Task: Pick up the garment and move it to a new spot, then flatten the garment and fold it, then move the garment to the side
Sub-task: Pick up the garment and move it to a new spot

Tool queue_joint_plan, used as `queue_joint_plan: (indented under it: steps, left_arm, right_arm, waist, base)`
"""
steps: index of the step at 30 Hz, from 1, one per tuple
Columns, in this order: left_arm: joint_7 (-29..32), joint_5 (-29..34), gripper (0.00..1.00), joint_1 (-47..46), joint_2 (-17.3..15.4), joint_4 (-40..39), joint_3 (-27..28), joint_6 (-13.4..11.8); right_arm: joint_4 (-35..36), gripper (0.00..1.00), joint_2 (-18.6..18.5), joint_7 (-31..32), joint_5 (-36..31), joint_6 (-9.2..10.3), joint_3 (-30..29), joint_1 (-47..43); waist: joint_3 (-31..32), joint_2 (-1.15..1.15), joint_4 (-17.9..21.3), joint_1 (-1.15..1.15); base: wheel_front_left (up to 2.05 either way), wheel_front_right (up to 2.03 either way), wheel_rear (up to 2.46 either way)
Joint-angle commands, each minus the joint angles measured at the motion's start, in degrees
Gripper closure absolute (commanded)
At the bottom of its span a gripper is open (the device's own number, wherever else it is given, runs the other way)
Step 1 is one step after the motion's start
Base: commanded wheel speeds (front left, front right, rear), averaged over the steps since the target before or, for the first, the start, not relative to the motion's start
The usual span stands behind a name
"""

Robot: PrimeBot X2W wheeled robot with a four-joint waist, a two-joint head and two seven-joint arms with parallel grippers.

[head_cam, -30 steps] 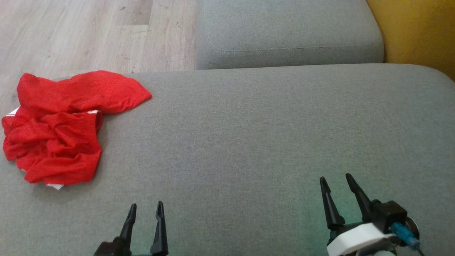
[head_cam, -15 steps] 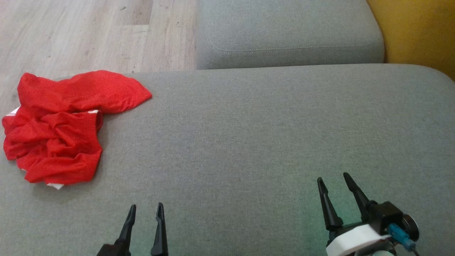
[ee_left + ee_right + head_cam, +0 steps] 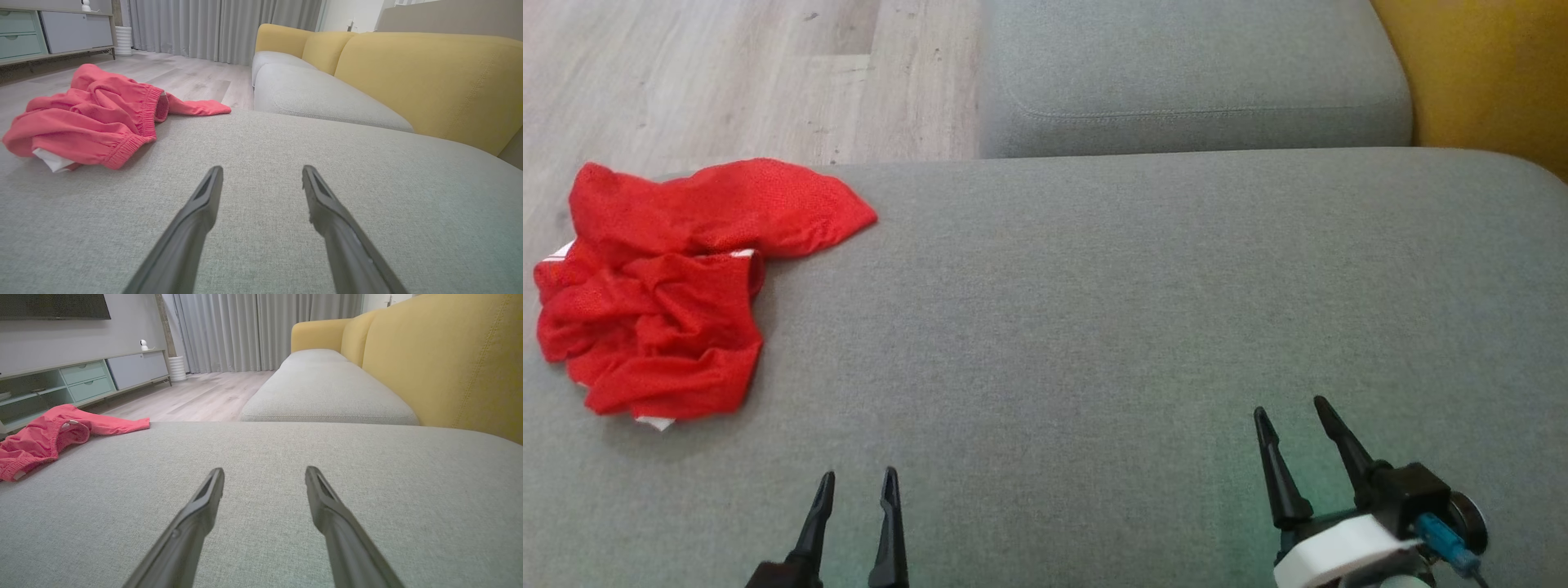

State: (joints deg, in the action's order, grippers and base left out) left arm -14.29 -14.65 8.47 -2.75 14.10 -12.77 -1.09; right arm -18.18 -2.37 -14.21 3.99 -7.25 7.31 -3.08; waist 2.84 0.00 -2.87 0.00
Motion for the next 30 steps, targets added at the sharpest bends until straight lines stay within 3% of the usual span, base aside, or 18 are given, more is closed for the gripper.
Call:
queue_joint_plan:
  steps: [1, 7, 21, 30]
  left_arm:
    - [-0.7, -0.3, 0.00, -1.8, -0.1, -1.6, 1.9, -0.2]
    - [-0.7, 0.0, 0.00, -2.5, -0.1, -1.6, 2.2, -0.1]
    - [-0.7, 0.6, 0.00, -2.6, -1.0, -1.9, 3.7, 0.1]
    - [-0.7, 0.6, 0.00, -2.5, -1.2, -2.2, 4.1, 0.2]
  right_arm:
    - [1.9, 0.00, -0.5, -0.8, 0.1, -0.24, 1.2, 1.8]
    - [2.0, 0.00, -0.5, -0.8, 0.3, -0.24, 0.7, 1.3]
    - [2.3, 0.00, -0.5, -0.8, 1.8, -0.24, 1.8, 1.7]
    - [2.0, 0.00, -0.5, -0.8, 2.0, -0.24, 2.1, 2.0]
  waist:
    - [0.0, 0.00, -0.2, 0.00]
    - [0.0, 0.00, -4.0, 0.00]
    - [0.2, 0.00, -18.3, 0.00]
    - [0.4, 0.00, -22.5, 0.00]
  base:
    - [0.00, 0.00, 0.00]
    - [0.00, 0.00, 0.00]
    - [0.00, 0.00, 0.00]
    - [0.00, 0.00, 0.00]
